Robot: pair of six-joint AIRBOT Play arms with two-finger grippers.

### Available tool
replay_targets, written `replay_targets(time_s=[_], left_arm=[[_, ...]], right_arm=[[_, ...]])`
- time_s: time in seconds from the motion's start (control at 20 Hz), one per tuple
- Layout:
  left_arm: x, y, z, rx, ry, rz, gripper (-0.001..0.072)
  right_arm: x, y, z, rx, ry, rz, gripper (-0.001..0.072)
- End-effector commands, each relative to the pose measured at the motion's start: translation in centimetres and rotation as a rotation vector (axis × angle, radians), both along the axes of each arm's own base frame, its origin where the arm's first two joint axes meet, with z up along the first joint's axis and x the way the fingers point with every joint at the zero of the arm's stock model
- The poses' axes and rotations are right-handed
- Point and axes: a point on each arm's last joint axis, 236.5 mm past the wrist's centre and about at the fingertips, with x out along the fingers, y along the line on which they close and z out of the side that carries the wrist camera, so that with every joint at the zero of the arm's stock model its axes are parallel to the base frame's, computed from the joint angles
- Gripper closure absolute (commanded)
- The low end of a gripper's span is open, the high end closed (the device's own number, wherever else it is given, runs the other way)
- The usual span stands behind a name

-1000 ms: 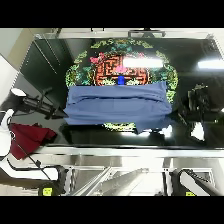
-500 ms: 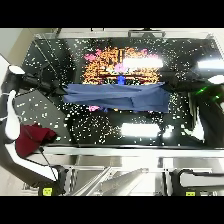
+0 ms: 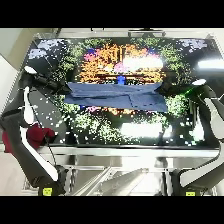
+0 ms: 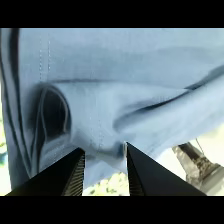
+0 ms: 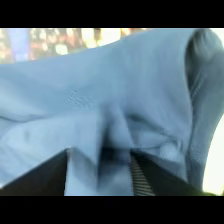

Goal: Fold the shirts.

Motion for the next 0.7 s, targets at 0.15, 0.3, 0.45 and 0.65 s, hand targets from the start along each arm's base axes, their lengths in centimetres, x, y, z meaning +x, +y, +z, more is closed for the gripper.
replay_targets(time_s=[0.15, 0.3, 0.45, 0.65], left_arm=[[1.0, 1.7, 4.5, 0.019, -0.068, 0.018, 0.0439], [2.2, 4.0, 6.0, 0.048, -0.14, 0.133, 0.0439], [2.5, 5.8, 8.2, 0.043, -0.177, 0.215, 0.0439], [3.2, 3.4, 12.9, -0.12, -0.255, 0.229, 0.0441]], right_arm=[[-1.5, -6.8, 1.6, -0.133, 0.031, 0.053, 0.0019], [-2.5, -6.6, -1.0, -0.097, 0.104, 0.073, 0.0019], [-3.0, -4.7, -3.3, -0.038, 0.154, 0.102, 0.0019], [-3.4, -1.2, -3.9, 0.024, 0.154, 0.185, 0.002]])
